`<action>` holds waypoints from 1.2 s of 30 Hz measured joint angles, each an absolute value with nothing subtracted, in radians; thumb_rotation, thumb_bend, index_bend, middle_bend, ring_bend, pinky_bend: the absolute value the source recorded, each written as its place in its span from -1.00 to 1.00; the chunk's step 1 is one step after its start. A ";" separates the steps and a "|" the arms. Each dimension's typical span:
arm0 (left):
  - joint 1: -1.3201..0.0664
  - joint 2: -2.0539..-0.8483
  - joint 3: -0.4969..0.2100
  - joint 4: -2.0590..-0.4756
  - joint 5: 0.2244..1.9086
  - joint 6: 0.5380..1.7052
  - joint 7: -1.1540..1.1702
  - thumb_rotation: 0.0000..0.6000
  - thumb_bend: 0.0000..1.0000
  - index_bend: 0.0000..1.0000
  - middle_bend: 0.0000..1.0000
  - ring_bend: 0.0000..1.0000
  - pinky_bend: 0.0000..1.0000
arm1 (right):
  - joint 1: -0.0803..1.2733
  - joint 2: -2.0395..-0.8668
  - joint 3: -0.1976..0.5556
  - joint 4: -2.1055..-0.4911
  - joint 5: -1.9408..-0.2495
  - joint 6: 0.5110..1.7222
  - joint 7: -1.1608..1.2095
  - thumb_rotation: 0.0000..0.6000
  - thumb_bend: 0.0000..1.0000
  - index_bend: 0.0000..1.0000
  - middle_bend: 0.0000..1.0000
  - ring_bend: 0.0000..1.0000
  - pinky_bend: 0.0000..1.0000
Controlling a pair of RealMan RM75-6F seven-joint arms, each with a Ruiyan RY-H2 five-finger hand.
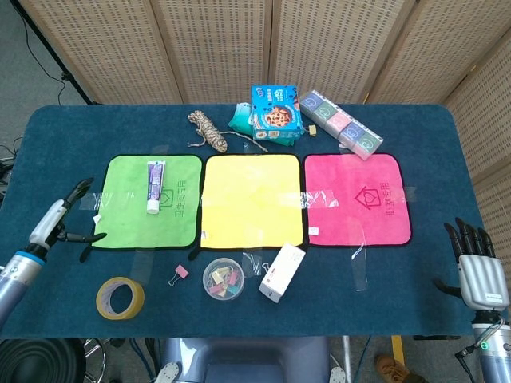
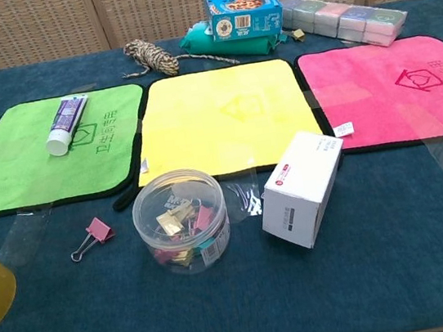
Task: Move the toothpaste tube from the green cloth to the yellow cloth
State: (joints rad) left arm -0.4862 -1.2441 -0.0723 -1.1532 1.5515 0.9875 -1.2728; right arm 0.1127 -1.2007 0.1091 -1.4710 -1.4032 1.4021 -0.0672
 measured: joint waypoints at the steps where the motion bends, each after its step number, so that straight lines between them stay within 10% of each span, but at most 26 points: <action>1: -0.509 -1.262 -0.073 -1.120 1.554 0.964 -1.313 1.00 -1.00 -1.00 -1.00 -1.00 -1.00 | 0.114 -1.199 0.111 -1.466 -1.394 1.394 -0.062 1.00 -1.00 -1.00 -1.00 -1.00 -1.00; 36: -0.761 -1.518 -0.046 -0.896 1.513 0.706 -1.520 1.00 -1.00 -1.00 -1.00 -1.00 -1.00 | 0.120 -1.162 0.119 -1.468 -1.329 1.334 0.000 1.00 -1.00 -1.00 -1.00 -1.00 -1.00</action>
